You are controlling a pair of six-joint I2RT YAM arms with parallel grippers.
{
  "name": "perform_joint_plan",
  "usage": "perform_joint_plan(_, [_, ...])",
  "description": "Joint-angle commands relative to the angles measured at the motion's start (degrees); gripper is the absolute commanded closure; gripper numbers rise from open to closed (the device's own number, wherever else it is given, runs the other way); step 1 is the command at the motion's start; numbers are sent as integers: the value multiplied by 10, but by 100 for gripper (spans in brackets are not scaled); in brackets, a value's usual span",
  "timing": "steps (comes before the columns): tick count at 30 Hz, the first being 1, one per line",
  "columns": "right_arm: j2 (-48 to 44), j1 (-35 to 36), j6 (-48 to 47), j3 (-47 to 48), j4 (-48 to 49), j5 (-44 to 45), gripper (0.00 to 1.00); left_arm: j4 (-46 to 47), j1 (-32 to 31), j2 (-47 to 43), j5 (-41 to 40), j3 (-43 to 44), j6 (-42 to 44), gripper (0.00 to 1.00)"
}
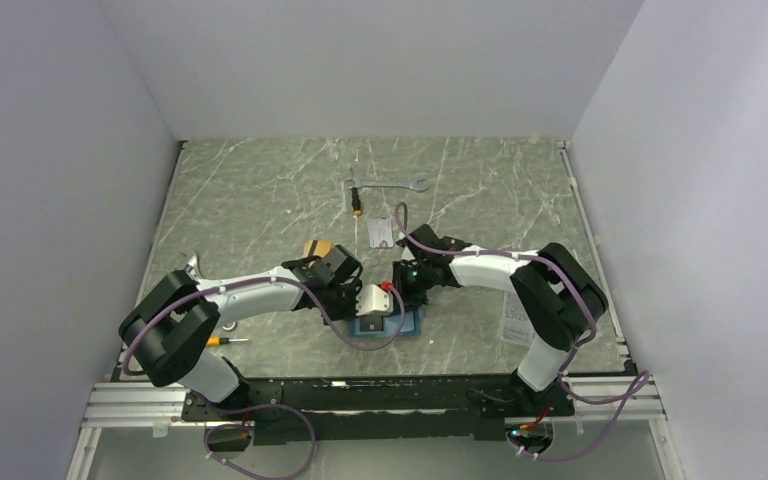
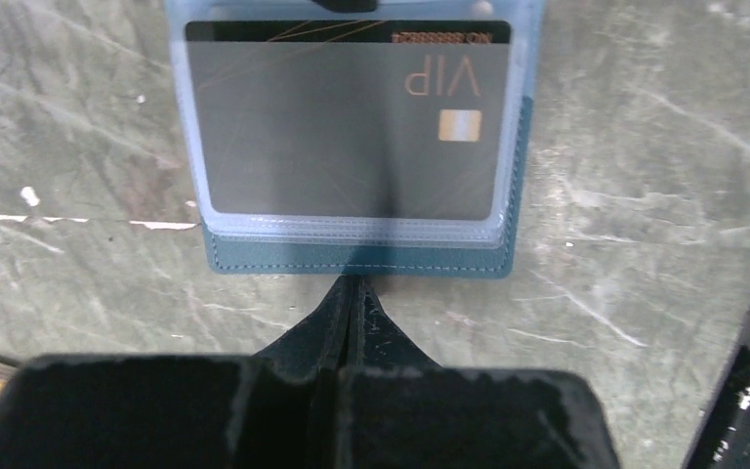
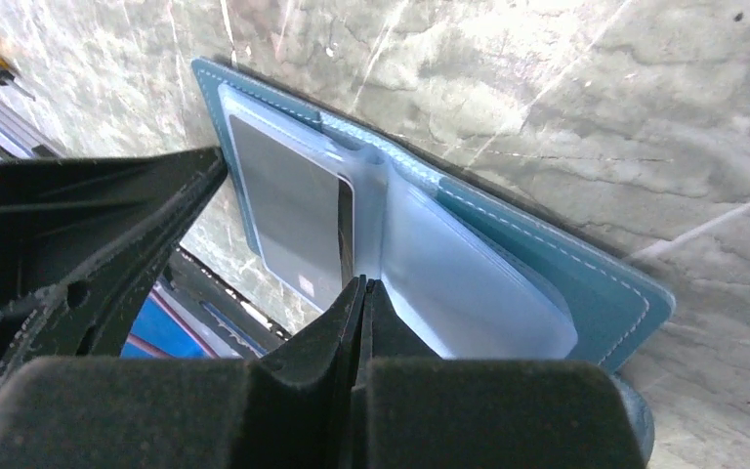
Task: Put the credit cards into the card holder
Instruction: Pick up the credit card from the center of the board.
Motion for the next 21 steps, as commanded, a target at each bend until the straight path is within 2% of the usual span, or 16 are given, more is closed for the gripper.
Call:
perform_joint_plan(1, [2, -1, -3, 14, 1, -10, 100, -30, -7, -21, 60, -5, 8, 100])
perform_joint_plan(10, [25, 21, 10, 37, 4, -22, 100, -26, 4, -32, 49, -2, 10, 100])
perform_joint_plan(16, [-38, 12, 6, 34, -59, 21, 100, -97, 65, -83, 56, 49, 38, 100])
perform_joint_plan(17, [-50, 7, 4, 35, -73, 32, 95, -113, 81, -96, 53, 61, 42, 100])
perform_joint_plan(18, [-63, 3, 2, 38, -83, 41, 86, -129, 92, -112, 51, 71, 47, 99])
perform_joint_plan(19, [-74, 0, 1, 43, -90, 51, 74, -148, 101, -133, 43, 87, 48, 95])
perform_joint_plan(21, [-102, -3, -5, 51, -101, 70, 57, -175, 114, -166, 21, 110, 51, 80])
